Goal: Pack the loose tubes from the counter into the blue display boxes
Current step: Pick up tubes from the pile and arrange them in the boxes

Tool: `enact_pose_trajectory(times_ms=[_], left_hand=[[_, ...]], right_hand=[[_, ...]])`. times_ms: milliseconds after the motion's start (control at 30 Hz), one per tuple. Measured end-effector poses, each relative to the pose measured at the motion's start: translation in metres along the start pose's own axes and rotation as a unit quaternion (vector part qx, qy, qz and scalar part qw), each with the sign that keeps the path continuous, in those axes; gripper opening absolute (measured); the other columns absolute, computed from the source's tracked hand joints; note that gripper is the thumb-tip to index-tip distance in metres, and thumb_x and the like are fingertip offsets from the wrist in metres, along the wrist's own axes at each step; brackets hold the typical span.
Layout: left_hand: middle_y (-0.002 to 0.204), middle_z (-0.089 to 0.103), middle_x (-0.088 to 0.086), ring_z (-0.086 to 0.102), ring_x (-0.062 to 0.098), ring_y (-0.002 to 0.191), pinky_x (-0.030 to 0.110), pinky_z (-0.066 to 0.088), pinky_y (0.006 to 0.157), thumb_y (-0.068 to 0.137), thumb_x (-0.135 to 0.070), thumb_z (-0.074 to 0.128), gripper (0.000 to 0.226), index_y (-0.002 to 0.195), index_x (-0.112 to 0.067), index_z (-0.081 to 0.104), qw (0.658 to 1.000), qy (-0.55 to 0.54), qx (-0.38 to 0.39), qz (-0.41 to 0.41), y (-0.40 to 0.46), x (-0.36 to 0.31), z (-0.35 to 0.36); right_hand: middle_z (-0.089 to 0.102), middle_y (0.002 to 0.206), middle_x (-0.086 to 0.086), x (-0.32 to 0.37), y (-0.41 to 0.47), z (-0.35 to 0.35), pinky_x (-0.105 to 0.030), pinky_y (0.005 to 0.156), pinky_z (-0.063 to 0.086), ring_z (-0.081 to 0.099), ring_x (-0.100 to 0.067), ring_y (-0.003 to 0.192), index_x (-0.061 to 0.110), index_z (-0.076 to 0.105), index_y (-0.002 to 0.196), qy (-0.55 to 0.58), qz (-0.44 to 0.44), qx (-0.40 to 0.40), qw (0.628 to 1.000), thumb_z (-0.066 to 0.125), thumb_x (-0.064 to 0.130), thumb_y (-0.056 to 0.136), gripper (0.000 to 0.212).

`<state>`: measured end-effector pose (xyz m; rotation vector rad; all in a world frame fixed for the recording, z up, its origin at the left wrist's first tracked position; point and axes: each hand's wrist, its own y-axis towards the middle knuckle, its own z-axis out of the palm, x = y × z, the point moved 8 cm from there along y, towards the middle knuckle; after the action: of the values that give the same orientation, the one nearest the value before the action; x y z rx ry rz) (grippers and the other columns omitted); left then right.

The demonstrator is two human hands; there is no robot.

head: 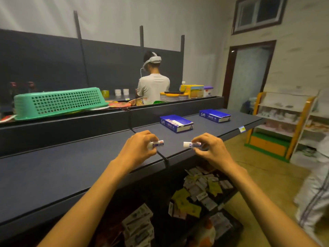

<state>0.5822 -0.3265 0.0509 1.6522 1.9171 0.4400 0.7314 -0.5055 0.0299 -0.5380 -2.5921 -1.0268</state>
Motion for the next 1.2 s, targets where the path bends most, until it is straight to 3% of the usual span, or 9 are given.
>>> enact_pose_trajectory(times_ms=[233, 467, 733, 1200], left_hand=[[0.106, 0.065, 0.0, 0.062, 0.018, 0.092, 0.038, 0.055, 0.078, 0.08, -0.021, 0.072, 0.026, 0.106, -0.017, 0.071, 1.0, -0.009, -0.003, -0.014, 0.087, 0.01, 0.06], [0.109, 0.065, -0.001, 0.062, 0.017, 0.097, 0.035, 0.056, 0.077, 0.08, -0.023, 0.073, 0.029, 0.109, -0.019, 0.07, 0.999, 0.011, -0.005, -0.035, 0.155, 0.032, 0.099], [0.104, 0.064, -0.002, 0.063, 0.02, 0.093, 0.039, 0.055, 0.075, 0.08, -0.026, 0.073, 0.028, 0.107, -0.02, 0.07, 0.996, 0.046, -0.006, -0.075, 0.205, 0.06, 0.125], [0.104, 0.068, -0.004, 0.062, 0.011, 0.087, 0.037, 0.056, 0.075, 0.079, -0.029, 0.076, 0.031, 0.108, -0.02, 0.071, 0.967, 0.086, -0.035, -0.239, 0.217, 0.081, 0.157]], right_hand=[[0.064, 0.099, 0.005, -0.082, 0.061, -0.007, -0.025, 0.078, 0.055, 0.062, -0.009, 0.085, 0.02, 0.068, 0.103, 0.002, 0.008, 0.009, 1.0, 0.075, 0.015, 0.081, 0.023], [0.064, 0.104, 0.003, -0.143, 0.13, 0.002, -0.03, 0.078, 0.056, 0.06, -0.01, 0.089, 0.02, 0.067, 0.107, 0.005, -0.002, 0.029, 1.0, 0.074, 0.018, 0.083, 0.025], [0.063, 0.107, 0.005, -0.189, 0.199, 0.027, -0.015, 0.073, 0.048, 0.057, -0.003, 0.087, 0.021, 0.066, 0.11, 0.043, -0.035, 0.056, 0.997, 0.072, 0.02, 0.085, 0.026], [0.067, 0.109, 0.003, -0.209, 0.271, 0.109, -0.02, 0.077, 0.045, 0.054, -0.006, 0.092, 0.021, 0.069, 0.107, 0.091, -0.16, 0.236, 0.954, 0.075, 0.016, 0.082, 0.025]])
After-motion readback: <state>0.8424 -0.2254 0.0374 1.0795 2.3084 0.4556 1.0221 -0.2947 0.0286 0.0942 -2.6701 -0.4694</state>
